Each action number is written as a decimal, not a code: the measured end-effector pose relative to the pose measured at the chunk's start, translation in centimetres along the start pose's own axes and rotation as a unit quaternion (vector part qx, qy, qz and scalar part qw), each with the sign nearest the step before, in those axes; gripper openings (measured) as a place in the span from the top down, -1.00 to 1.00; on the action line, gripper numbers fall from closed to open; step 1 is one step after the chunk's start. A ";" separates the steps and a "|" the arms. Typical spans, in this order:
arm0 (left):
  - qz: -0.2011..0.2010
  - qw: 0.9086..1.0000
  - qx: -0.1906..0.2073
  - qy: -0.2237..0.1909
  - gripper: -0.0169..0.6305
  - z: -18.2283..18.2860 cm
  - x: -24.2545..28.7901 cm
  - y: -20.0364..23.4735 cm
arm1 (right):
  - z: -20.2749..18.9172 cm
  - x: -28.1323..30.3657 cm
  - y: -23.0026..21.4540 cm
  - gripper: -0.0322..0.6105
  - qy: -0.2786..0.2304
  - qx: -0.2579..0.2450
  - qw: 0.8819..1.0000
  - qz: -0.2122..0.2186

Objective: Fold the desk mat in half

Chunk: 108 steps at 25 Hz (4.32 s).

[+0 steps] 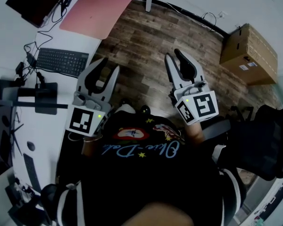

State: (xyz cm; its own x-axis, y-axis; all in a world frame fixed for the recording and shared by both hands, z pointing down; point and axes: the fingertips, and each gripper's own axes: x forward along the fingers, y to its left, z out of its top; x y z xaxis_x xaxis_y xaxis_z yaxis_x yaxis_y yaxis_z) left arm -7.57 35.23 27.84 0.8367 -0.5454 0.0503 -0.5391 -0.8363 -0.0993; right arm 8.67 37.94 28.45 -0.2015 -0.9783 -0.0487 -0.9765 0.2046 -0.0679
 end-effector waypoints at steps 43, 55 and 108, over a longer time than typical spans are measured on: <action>0.118 0.992 -0.030 0.037 0.50 -7.0 23.3 27.1 | -1.3 33.0 -15.4 0.45 0.046 -0.065 0.995 0.055; 0.303 0.948 -0.037 0.096 0.50 -9.6 21.2 32.1 | -5.7 45.9 -12.5 0.45 0.072 -0.033 0.962 0.260; 0.398 0.743 0.032 0.537 0.74 -33.3 20.0 23.6 | -32.4 50.3 -15.0 0.59 0.135 -0.567 0.574 0.575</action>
State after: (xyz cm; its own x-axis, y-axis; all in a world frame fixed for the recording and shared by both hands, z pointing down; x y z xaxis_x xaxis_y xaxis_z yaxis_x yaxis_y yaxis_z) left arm -6.79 2.70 59.56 -0.3224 -0.6253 0.7107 -0.7874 -0.2395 -0.5680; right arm 10.70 -15.41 59.34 -0.6184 -0.2186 0.7549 0.4232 0.7167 0.5543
